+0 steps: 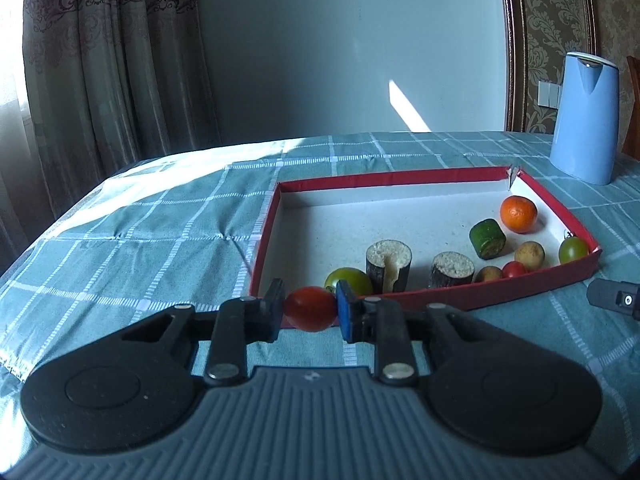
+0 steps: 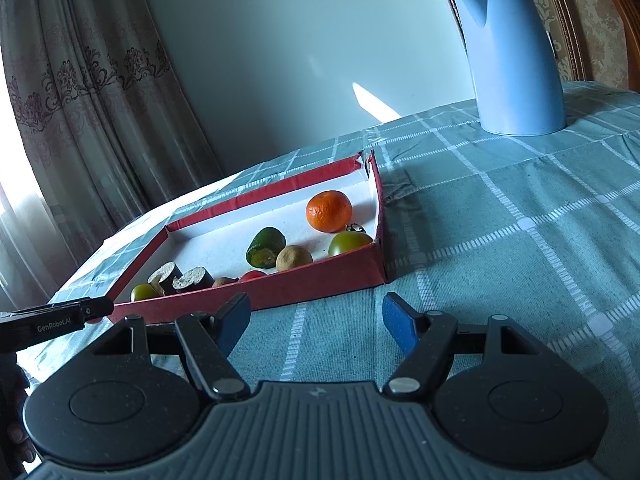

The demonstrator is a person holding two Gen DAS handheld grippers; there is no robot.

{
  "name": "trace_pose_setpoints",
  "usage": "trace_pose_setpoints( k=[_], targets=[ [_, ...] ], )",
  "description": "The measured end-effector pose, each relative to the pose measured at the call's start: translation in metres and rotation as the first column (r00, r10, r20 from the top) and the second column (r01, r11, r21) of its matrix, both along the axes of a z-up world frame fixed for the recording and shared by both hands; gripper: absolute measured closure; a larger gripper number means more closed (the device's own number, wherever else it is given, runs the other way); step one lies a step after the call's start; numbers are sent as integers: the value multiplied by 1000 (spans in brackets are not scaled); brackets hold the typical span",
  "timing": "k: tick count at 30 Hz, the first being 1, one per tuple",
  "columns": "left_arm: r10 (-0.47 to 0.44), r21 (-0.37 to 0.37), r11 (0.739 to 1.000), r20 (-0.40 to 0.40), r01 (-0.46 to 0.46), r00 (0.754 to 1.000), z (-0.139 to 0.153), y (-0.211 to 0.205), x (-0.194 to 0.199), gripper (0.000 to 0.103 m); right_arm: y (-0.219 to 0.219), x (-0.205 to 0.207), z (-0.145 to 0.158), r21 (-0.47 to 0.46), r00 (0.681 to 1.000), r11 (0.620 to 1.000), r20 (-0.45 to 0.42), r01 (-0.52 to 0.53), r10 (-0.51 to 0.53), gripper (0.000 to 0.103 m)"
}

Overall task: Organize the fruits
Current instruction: 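Carry the cherry tomato into the tray and open the left gripper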

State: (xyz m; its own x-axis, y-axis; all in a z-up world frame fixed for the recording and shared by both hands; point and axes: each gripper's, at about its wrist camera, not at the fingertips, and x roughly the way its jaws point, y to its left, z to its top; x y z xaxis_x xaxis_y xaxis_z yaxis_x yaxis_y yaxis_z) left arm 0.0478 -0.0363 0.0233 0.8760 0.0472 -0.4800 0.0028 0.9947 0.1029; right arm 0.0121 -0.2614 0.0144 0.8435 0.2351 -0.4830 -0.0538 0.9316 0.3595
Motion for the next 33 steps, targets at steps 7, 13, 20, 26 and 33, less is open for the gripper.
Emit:
trace_pose_setpoints(
  k=[7, 13, 20, 26, 33],
  targets=[
    [19, -12, 1000, 5, -19, 1000, 9, -5, 31, 78, 1, 1, -1, -3, 1000, 1000, -8, -3, 3, 30],
    [44, -46, 998, -14, -44, 999, 5, -4, 61, 78, 2, 3, -1, -6, 1000, 1000, -16, -10, 10, 30],
    [65, -64, 996, -51, -68, 997, -9, 3, 81, 53, 4, 5, -2, -14, 1000, 1000, -23, -21, 20, 30],
    [69, -22, 997, 5, -69, 998, -7, -3, 71, 17, 5, 4, -1, -22, 1000, 1000, -17, -20, 20, 24],
    [43, -48, 998, 4, -43, 999, 0, -7, 48, 3, 5, 3, 0, -29, 1000, 1000, -13, -7, 7, 24]
  ],
)
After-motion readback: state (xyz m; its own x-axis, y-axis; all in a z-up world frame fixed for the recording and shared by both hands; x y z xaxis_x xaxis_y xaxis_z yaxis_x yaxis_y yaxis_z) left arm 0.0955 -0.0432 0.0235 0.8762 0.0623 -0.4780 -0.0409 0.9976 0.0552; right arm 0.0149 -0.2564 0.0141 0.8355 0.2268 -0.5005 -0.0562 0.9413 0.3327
